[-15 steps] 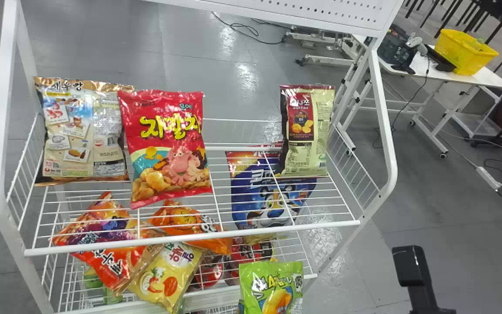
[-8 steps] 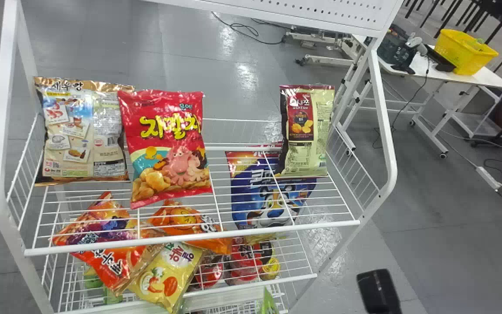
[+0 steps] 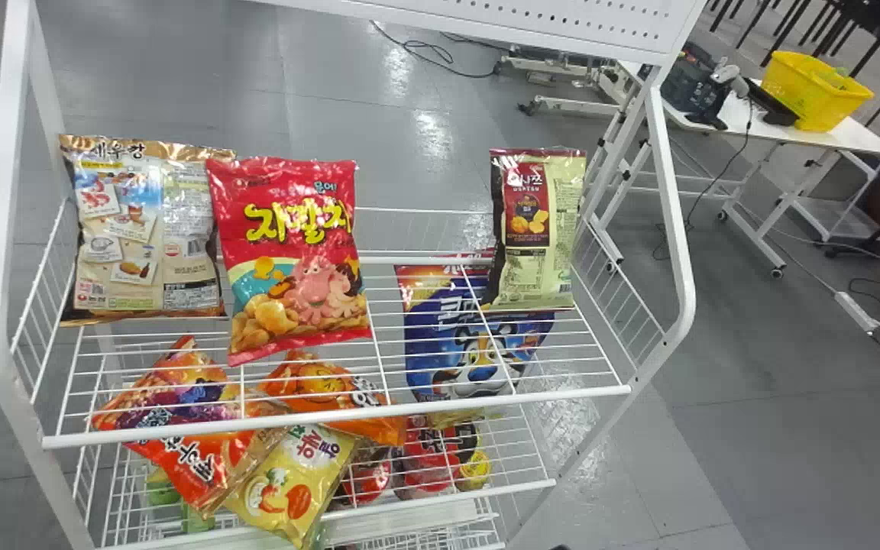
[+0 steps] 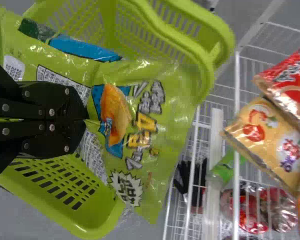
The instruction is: Hold basket handle with left hand then pick Gkobukchip with right hand and place into basket
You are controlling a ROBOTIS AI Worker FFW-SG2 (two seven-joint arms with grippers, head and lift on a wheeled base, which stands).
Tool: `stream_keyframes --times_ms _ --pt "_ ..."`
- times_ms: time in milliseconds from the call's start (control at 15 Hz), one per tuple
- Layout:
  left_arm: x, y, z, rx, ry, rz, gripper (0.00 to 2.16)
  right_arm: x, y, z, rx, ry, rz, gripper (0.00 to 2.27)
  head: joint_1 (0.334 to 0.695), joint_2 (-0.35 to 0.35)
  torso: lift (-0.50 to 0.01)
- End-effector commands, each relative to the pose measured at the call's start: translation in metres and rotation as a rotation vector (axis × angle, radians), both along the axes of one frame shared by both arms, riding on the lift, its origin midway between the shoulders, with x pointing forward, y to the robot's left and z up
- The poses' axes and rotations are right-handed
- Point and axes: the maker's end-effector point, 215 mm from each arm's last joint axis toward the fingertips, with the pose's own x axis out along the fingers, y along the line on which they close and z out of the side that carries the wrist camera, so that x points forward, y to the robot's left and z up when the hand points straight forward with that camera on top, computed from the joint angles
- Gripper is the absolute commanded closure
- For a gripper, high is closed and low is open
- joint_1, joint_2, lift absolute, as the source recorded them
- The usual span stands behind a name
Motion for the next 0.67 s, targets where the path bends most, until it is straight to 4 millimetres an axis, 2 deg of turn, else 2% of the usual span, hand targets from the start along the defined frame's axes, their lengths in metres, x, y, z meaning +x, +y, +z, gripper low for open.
stream_keyframes --times_ms 0,67,200,267,333,400,467,600 --pt "0.000 0.000 0.001 -0.003 0.002 0.003 2.08 -0.020 0.017 -0.024 -0.004 0.067 0.045 2.15 0.695 -0.350 -0.032" --pt "-0.001 0.001 0.001 -0.004 0.004 0.004 2.08 -0.023 0.023 -0.034 -0.009 0.079 0.060 2.15 0.695 -0.350 -0.032" --pt "-0.002 0.002 0.002 -0.008 0.006 0.008 2.08 -0.002 0.040 -0.056 -0.001 0.022 0.056 2.15 0.695 -0.350 -0.032" --pt "-0.001 0.003 0.002 -0.008 0.006 0.010 2.08 0.011 0.046 -0.063 0.016 -0.012 0.040 2.02 0.695 -0.350 -0.032" --pt "-0.001 0.004 0.001 -0.006 0.008 0.013 2.08 0.015 0.048 -0.066 0.022 -0.020 0.035 1.57 0.695 -0.350 -0.032" --pt "-0.001 0.006 0.000 -0.003 0.010 0.017 2.08 0.016 0.048 -0.064 0.029 -0.019 0.036 0.57 0.695 -0.350 -0.032" --pt "0.000 0.007 -0.001 -0.001 0.009 0.018 2.08 0.020 0.044 -0.058 0.030 -0.028 0.033 0.04 0.695 -0.350 -0.032" --pt "0.002 0.009 -0.003 0.003 0.011 0.023 2.08 0.017 0.032 -0.028 0.048 -0.020 0.027 0.00 0.695 -0.350 -0.032"
